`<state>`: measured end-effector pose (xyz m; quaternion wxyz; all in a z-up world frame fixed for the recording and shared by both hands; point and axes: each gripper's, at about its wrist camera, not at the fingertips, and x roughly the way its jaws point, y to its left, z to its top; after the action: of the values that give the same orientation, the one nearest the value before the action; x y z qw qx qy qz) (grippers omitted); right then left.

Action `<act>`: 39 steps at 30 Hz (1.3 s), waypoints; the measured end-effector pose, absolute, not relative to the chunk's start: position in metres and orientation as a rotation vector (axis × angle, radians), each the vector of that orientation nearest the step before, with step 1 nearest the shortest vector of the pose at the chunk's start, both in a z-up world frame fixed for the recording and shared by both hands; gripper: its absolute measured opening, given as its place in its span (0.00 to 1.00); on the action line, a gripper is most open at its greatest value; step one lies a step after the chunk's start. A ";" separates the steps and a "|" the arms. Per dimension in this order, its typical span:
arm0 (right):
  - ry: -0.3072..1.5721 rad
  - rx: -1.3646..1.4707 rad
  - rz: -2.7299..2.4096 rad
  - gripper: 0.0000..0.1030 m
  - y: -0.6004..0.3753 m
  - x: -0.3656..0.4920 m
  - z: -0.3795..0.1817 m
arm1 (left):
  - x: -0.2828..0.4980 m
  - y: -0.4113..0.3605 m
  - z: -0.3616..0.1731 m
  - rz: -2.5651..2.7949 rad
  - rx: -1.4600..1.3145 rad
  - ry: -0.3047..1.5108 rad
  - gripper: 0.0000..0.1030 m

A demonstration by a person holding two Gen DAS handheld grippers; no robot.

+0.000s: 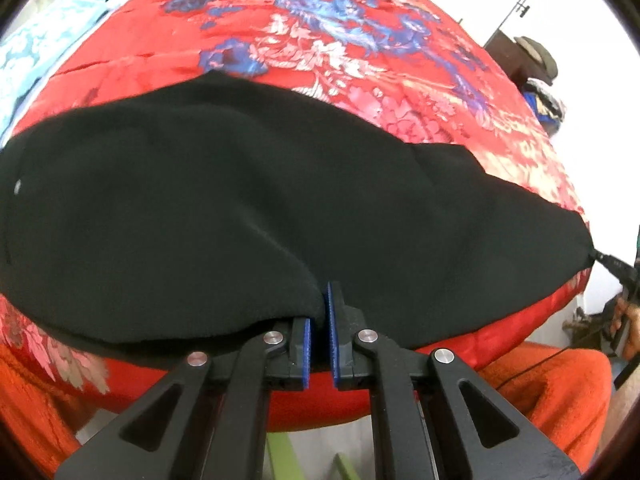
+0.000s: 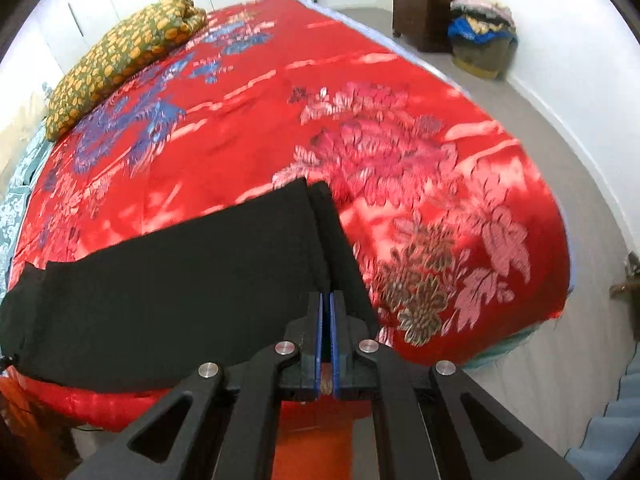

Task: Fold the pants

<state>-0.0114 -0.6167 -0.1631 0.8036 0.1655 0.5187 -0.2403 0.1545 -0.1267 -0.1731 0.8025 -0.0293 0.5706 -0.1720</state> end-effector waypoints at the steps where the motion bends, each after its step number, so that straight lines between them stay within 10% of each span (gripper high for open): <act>1: 1.111 0.356 -0.526 0.04 -0.619 -0.013 -0.163 | 0.154 -0.129 -0.174 -0.373 -0.054 1.224 0.06; 19: 1.150 0.398 -0.625 0.04 -0.620 -0.014 -0.193 | 0.145 -0.140 -0.197 -0.379 0.033 1.265 0.06; 22: 1.126 0.418 -0.659 0.33 -0.620 -0.019 -0.188 | 0.140 -0.134 -0.193 -0.378 0.029 1.265 0.10; 24: 1.086 0.447 -0.668 0.80 -0.621 -0.026 -0.179 | 0.133 -0.126 -0.188 -0.395 0.026 1.273 0.21; 29: 1.002 0.370 -0.752 0.81 -0.609 -0.043 -0.135 | 0.121 -0.072 -0.163 -0.406 -0.098 1.285 0.39; 39: 0.962 0.238 -0.348 0.83 -0.432 0.040 -0.100 | 0.175 0.023 -0.151 -0.228 -0.011 1.107 0.41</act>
<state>0.0403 -0.4316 -0.0999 0.8653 0.1137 0.4591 -0.1661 0.1748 0.0229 -0.1507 0.8446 -0.0050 0.5243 -0.1082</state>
